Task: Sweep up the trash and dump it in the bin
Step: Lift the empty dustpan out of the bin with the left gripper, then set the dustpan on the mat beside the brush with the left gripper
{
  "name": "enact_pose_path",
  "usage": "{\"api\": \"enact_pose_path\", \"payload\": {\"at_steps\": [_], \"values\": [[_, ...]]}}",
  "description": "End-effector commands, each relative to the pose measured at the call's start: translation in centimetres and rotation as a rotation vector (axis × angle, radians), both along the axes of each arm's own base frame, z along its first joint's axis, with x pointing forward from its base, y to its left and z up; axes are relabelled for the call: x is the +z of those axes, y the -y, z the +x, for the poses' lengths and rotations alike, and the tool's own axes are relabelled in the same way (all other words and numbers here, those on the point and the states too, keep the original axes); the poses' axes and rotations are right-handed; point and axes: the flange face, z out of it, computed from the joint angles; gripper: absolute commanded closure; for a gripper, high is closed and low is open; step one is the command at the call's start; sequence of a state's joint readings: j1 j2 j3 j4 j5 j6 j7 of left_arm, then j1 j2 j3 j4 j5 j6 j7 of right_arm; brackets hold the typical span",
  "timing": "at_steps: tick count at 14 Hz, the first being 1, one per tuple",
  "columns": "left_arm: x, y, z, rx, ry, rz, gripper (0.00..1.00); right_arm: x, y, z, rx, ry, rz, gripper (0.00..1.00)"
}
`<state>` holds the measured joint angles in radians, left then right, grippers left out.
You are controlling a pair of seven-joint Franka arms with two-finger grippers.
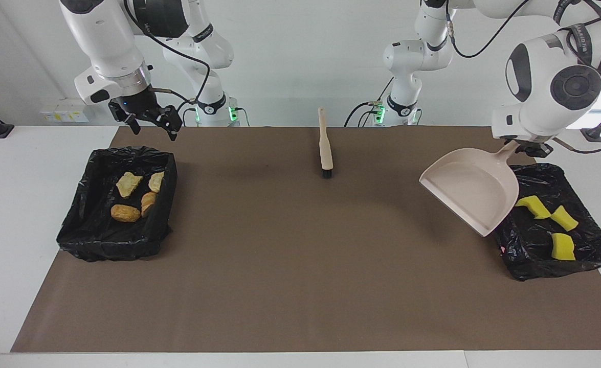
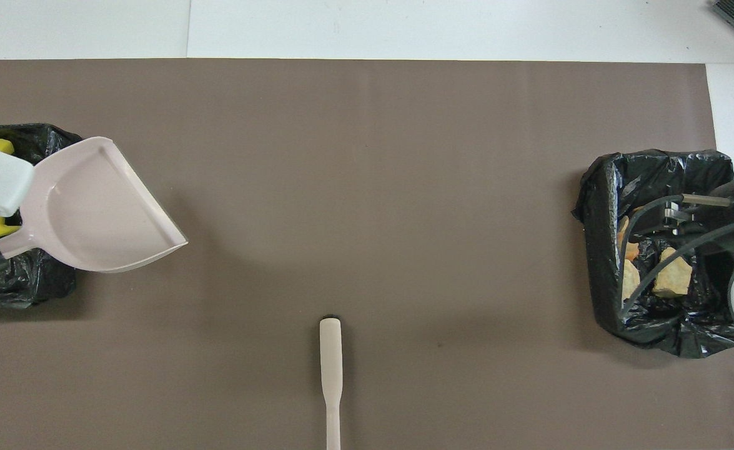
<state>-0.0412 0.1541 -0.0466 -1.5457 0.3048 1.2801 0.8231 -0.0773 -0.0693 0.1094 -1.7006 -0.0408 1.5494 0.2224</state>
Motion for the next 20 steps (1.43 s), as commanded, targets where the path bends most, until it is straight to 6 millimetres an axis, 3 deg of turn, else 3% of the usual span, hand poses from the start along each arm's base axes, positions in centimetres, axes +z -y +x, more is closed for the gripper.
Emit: {"api": "enact_pose_path", "payload": {"at_steps": [1,7,12,15,17,20], "values": [[-0.5,3.5,-2.3,0.199,0.029,-0.039,1.0,0.4,0.1,-0.5,-0.017,-0.012,0.019,0.0],[-3.0,18.8,-6.3,0.523,0.123,-0.063,1.0,0.5,0.2,-0.4,-0.012,-0.008,-0.002,0.0],[-9.8,30.4,-8.5,0.724,0.234,-0.173,1.0,0.4,0.5,-0.4,0.021,-0.028,-0.003,0.0],[-13.9,33.0,-7.6,0.818,0.25,-0.241,1.0,0.7,0.9,-0.1,0.053,-0.026,0.001,0.0],[-14.5,34.8,-8.2,0.843,0.251,-0.29,1.0,1.3,1.2,0.8,0.063,-0.022,0.005,0.0],[-16.0,34.8,-8.4,0.828,0.247,-0.284,1.0,1.8,1.5,2.2,0.067,-0.037,0.006,0.0]]}}
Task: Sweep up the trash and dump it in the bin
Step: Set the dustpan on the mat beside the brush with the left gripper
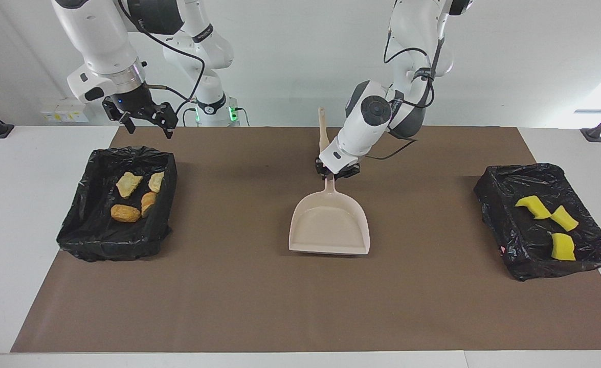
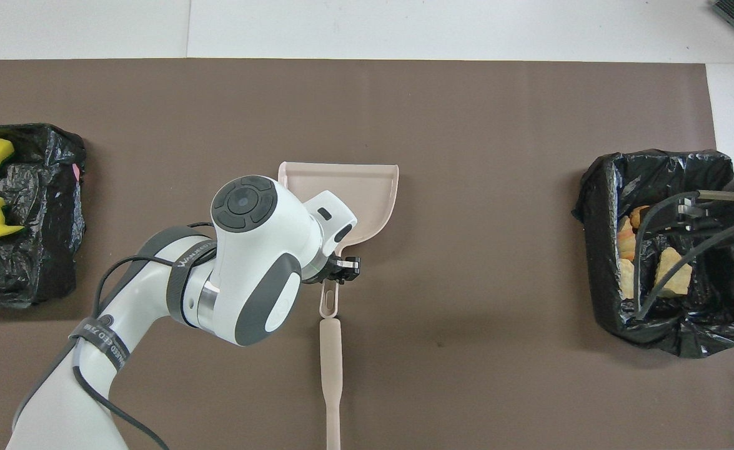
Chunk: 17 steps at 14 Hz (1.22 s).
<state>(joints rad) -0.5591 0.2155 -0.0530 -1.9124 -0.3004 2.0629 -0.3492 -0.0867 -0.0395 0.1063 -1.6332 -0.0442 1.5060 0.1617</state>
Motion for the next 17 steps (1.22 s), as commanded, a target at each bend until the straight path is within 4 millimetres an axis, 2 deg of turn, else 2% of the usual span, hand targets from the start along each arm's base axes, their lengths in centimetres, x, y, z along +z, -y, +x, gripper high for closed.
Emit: {"api": "enact_pose_path", "payload": {"at_steps": [1,5,9,10,11,12,15,17], "values": [[-1.9,0.2,-0.5,0.007,0.012,-0.008,1.0,0.6,0.9,1.9,0.017,-0.04,0.001,0.0],[-2.7,-0.5,-0.1,-0.131,0.036,-0.03,1.0,0.8,0.3,2.2,0.016,-0.022,0.011,0.0],[-2.7,-0.7,0.1,-0.128,0.037,-0.03,1.0,1.0,0.4,1.9,0.012,-0.019,0.022,0.0],[-2.8,-0.7,0.0,-0.122,0.032,-0.028,0.84,1.0,0.3,1.9,0.017,-0.02,0.024,0.0],[-2.8,-0.8,0.1,-0.117,0.032,-0.027,0.32,1.0,0.2,1.9,0.02,-0.019,0.024,0.0],[-2.7,-0.8,0.1,-0.124,0.034,-0.029,0.0,1.0,0.1,1.9,0.021,-0.019,0.024,0.0],[-2.5,-0.9,0.2,-0.111,0.034,-0.028,0.0,1.0,1.0,1.9,0.012,-0.02,0.004,0.0],[-0.6,-1.9,1.0,-0.098,0.036,-0.032,0.0,0.9,1.2,1.8,0.01,-0.028,-0.028,0.0]]}}
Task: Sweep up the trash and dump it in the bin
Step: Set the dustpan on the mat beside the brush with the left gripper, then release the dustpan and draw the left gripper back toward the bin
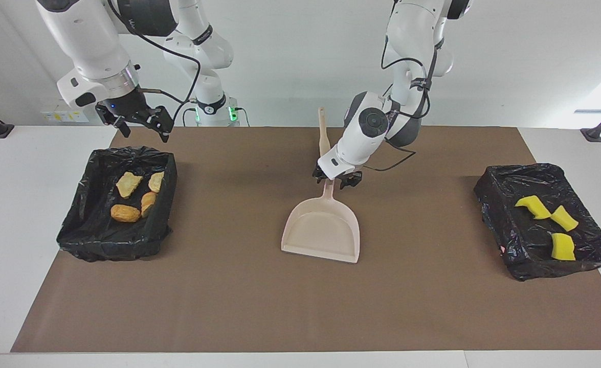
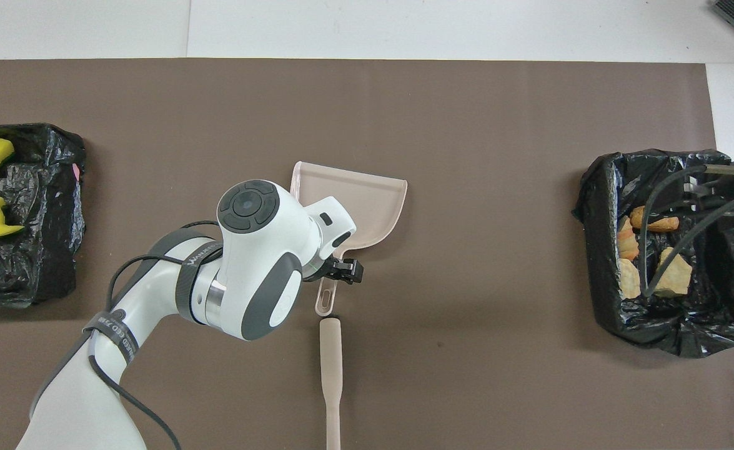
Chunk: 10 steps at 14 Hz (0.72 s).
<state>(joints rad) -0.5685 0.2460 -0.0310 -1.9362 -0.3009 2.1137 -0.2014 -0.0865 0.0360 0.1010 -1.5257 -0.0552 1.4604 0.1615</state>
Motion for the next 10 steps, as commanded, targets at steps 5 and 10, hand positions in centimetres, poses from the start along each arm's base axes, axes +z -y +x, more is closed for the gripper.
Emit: {"api": "enact_pose_path", "payload": {"at_steps": [5,10], "values": [[8.5,-7.6,3.9,0.064,0.018,0.01,0.0,0.4,-0.1,-0.3,0.019,-0.02,-0.015,0.0],[14.4,-13.7,4.3,0.052,0.111,0.161,0.0,0.4,-0.1,-0.4,0.019,-0.022,-0.012,0.0]]}}
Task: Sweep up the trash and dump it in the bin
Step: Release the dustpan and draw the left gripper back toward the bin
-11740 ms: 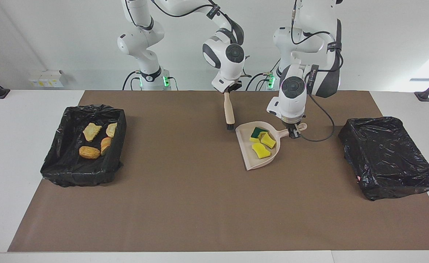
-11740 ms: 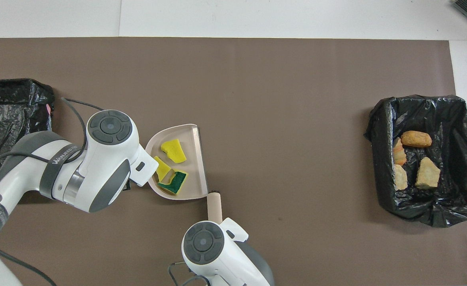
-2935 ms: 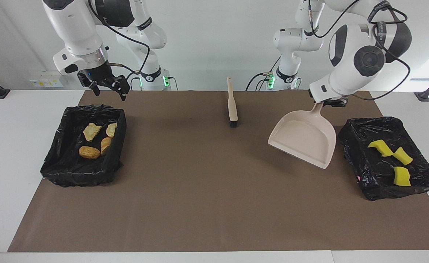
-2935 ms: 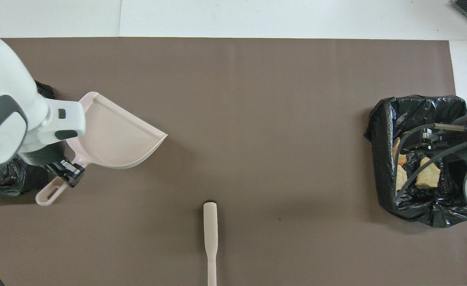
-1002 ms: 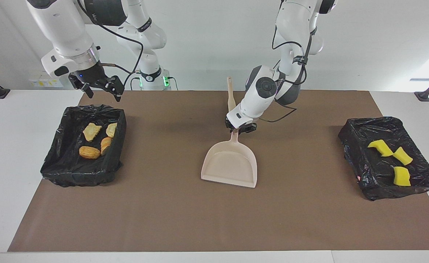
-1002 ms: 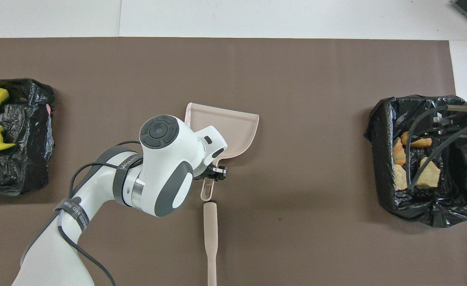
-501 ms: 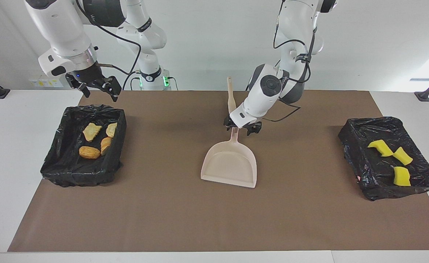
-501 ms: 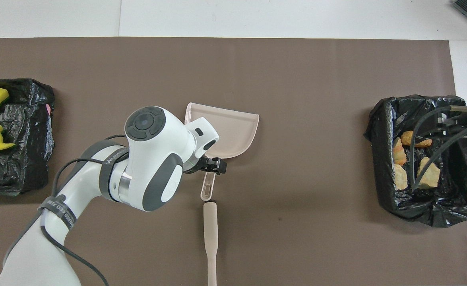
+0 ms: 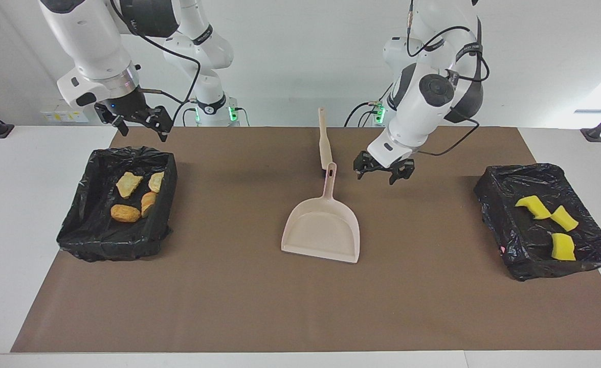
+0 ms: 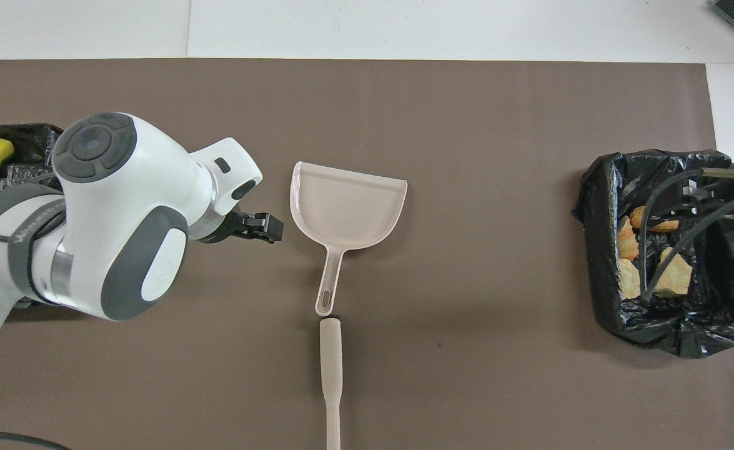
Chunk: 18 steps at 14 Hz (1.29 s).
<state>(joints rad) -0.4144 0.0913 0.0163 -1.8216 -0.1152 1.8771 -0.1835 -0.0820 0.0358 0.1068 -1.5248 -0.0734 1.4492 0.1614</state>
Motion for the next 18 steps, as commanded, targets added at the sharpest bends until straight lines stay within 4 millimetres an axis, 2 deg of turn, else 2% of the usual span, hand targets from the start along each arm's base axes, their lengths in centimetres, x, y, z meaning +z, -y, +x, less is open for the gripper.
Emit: {"api": "enact_pose_path", "payload": {"at_steps": [1,5,8,10,13,15,18], "values": [[2.9,-4.0,0.0,0.023,0.0,0.064,0.0,0.4,0.6,-0.2,0.005,-0.013,0.008,0.0],[8.2,-12.4,1.7,0.088,0.014,0.063,0.0,0.4,0.6,-0.3,0.0,-0.019,0.018,0.0],[12.2,-16.5,0.5,0.102,0.024,0.078,0.0,0.4,0.6,-0.3,0.0,-0.014,0.018,0.0],[13.6,-19.1,-0.7,0.141,0.008,0.085,0.0,0.5,0.5,-0.3,0.002,-0.013,0.018,0.0],[15.0,-19.3,-1.3,0.148,0.024,0.082,0.0,0.5,0.5,-0.2,0.002,-0.01,0.018,0.0],[16.6,-19.1,-1.8,0.151,0.033,0.075,0.0,0.5,0.5,-0.2,0.002,-0.01,0.018,0.0],[16.7,-18.7,-2.5,0.138,-0.001,0.086,0.0,0.5,0.5,-0.3,0.002,-0.013,0.018,0.0]]}}
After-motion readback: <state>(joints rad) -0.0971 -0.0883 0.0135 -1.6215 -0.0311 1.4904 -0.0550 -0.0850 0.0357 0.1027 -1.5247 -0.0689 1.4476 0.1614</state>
